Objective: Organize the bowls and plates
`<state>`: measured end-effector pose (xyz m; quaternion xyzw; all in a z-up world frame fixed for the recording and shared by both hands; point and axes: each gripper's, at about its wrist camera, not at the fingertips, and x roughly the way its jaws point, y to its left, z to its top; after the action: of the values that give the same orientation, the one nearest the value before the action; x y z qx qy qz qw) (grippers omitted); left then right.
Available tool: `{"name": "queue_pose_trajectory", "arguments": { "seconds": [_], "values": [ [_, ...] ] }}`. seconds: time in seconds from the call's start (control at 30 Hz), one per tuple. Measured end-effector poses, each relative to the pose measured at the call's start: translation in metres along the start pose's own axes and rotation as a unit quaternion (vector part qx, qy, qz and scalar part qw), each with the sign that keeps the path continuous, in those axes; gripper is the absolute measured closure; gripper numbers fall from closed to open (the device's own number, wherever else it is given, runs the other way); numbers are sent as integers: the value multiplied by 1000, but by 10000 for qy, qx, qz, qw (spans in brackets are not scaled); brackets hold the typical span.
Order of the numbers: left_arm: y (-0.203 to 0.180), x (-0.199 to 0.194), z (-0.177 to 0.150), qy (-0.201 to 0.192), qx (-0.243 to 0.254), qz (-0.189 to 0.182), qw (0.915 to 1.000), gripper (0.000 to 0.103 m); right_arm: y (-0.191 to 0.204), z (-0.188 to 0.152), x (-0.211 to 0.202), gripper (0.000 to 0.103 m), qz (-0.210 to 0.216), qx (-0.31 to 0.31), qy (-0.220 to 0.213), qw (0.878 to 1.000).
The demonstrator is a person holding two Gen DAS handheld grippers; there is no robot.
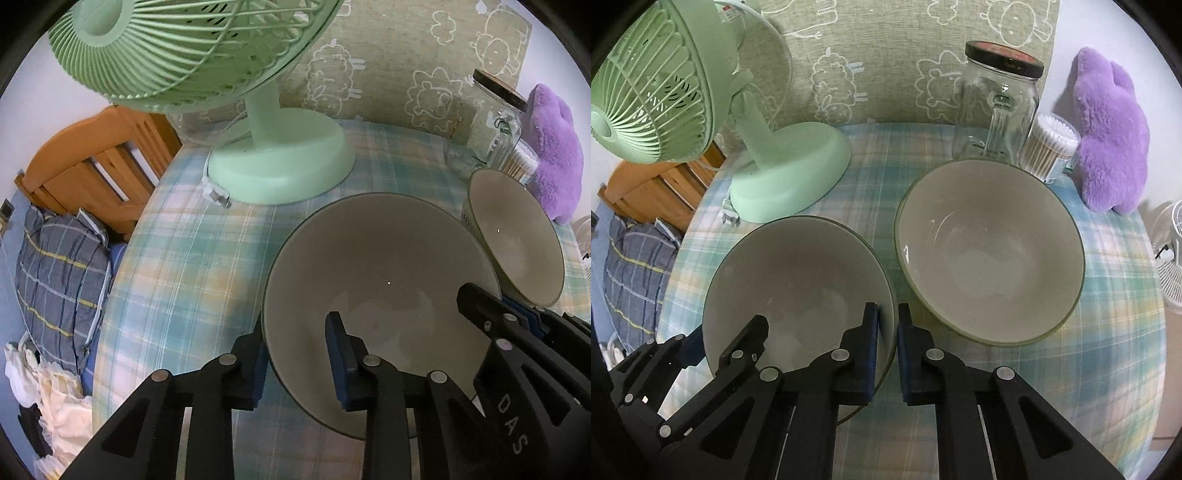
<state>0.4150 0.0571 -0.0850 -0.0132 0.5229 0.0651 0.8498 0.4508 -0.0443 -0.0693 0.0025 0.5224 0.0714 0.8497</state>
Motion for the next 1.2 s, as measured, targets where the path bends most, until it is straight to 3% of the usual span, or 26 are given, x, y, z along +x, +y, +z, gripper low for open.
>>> {"name": "queue_pose_trajectory", "arguments": {
  "seconds": [0.4, 0.57, 1.2],
  "values": [
    [-3, -22, -44, 300, 202, 25, 9993, 75, 0, -46, -24, 91, -12, -17, 344, 9994],
    [-4, -26, -54, 235, 248, 42, 9994, 75, 1, -61, -30, 91, -39, -28, 422, 9991],
    [-3, -28, -52, 139, 188, -44, 9997, 77, 4, -54, -25, 88, -212, -367, 199, 9989]
  ]
}}
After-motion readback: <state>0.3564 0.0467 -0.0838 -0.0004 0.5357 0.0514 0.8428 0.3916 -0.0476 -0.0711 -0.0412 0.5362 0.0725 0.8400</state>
